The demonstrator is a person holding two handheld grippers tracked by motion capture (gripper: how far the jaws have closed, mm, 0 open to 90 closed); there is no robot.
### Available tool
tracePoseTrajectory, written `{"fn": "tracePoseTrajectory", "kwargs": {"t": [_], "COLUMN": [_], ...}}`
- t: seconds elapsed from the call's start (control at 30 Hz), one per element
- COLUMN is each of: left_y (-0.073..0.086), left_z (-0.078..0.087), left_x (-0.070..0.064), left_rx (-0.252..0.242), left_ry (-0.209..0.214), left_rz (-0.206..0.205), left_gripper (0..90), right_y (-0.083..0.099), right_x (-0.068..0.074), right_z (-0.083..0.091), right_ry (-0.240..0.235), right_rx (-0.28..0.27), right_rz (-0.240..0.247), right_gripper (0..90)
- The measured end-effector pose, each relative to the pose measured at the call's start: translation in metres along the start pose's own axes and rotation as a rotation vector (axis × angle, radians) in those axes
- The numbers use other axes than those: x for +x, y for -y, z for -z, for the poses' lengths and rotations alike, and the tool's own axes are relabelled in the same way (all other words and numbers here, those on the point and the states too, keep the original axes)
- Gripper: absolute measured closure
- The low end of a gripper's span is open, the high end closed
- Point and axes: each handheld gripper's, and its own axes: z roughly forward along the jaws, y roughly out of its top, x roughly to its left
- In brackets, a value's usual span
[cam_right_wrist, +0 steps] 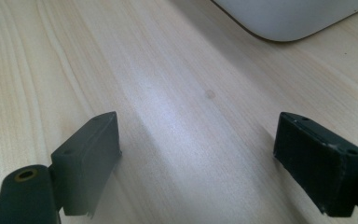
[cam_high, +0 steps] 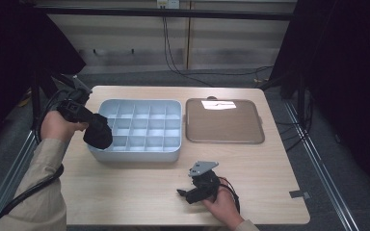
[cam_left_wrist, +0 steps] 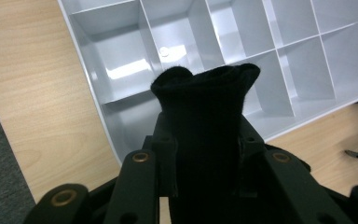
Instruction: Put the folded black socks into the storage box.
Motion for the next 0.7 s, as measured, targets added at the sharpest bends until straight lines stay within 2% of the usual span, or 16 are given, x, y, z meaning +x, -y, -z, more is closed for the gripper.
{"fn": "tracePoseTrajectory", "kwargs": {"t": [0.3,0.7], "left_y": [-0.001,0.001], "left_z": [-0.017,-0.027], "left_x": [0.009,0.018], "left_rx": [0.014,0.030], "left_ry": [-0.009,-0.037], "left_rz": [0.012,0.025], "left_gripper": [68.5,68.3], "right_y": [0.000,0.000], "right_x": [0.000,0.000], "right_z": [0.000,0.000], "right_ry": [0.001,0.005], "right_rx": [-0.002,0.000], "right_rz": [0.000,0.000], "right_gripper": [14.1,14.1]}}
